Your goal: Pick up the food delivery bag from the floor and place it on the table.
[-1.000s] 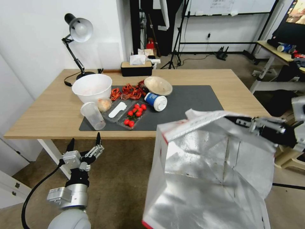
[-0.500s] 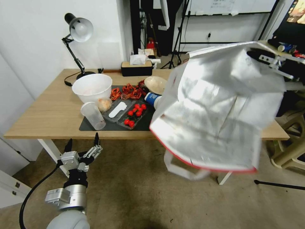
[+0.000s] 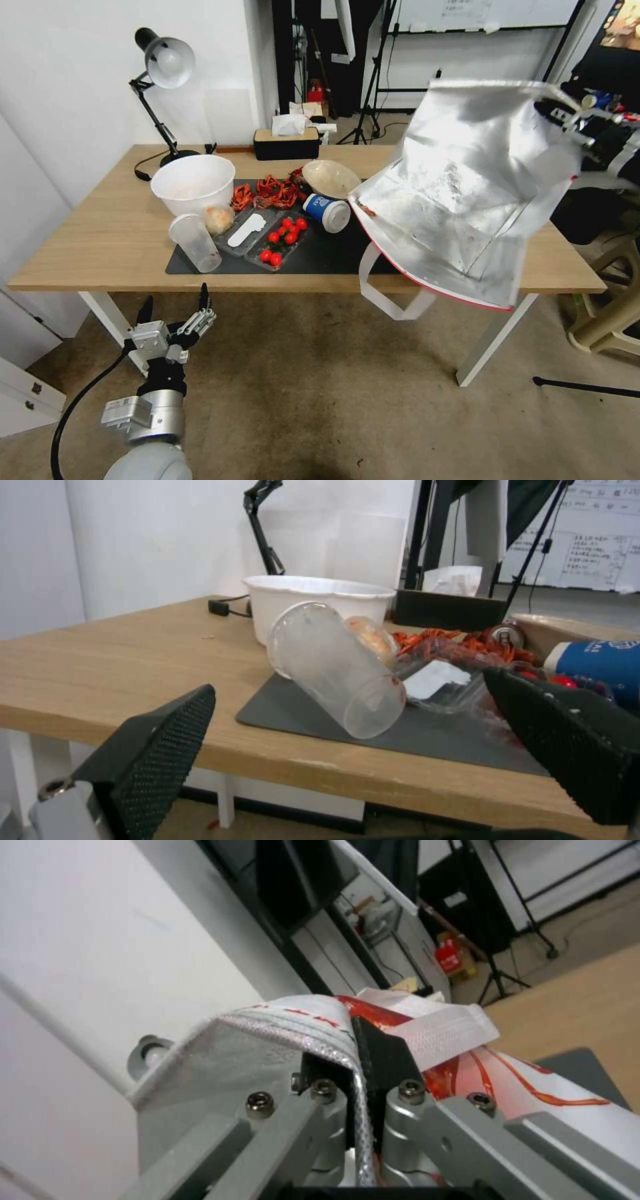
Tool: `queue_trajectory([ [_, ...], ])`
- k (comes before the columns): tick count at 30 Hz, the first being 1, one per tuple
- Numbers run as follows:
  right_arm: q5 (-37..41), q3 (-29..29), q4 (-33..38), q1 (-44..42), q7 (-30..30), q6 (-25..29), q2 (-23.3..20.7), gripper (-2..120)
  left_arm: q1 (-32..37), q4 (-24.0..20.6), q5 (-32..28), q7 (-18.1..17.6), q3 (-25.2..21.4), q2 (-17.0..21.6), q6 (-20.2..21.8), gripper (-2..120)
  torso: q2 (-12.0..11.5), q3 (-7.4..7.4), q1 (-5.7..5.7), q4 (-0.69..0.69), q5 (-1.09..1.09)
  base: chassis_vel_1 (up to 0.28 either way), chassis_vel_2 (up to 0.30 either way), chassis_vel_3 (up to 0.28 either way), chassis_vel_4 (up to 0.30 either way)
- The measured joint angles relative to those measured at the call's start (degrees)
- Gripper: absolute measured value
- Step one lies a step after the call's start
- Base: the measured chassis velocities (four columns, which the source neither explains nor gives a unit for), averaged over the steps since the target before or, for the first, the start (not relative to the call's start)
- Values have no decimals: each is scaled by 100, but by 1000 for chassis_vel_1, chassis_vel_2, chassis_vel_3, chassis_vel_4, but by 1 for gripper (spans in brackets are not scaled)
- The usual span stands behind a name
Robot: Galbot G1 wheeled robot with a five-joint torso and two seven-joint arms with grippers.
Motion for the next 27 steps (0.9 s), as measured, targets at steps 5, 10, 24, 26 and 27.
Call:
queue_trajectory([
  [5,36,-1024,-12,940,723,247,337,0,5,16,95,-2,12,-38,-1,100,0,0,0,1,-1,0,0,0,0],
  [10,29,-1750,-47,1662,1300,537,681,0,24,18,150,-3,23,-65,-5,100,0,0,0,0,-1,0,0,0,0],
  [24,-326,-3131,-341,3038,2178,797,1420,0,75,-4,271,-7,4,-129,-16,100,-1,0,0,1,-1,0,0,0,0],
  [26,-324,-3276,-461,3292,2324,818,1464,0,84,-4,312,-6,10,-151,-22,100,-1,0,0,0,-1,0,0,0,0],
  [27,-328,-3324,-501,3359,2377,827,1467,0,86,-6,320,-6,10,-156,-22,100,-1,0,0,0,-2,0,0,0,0],
])
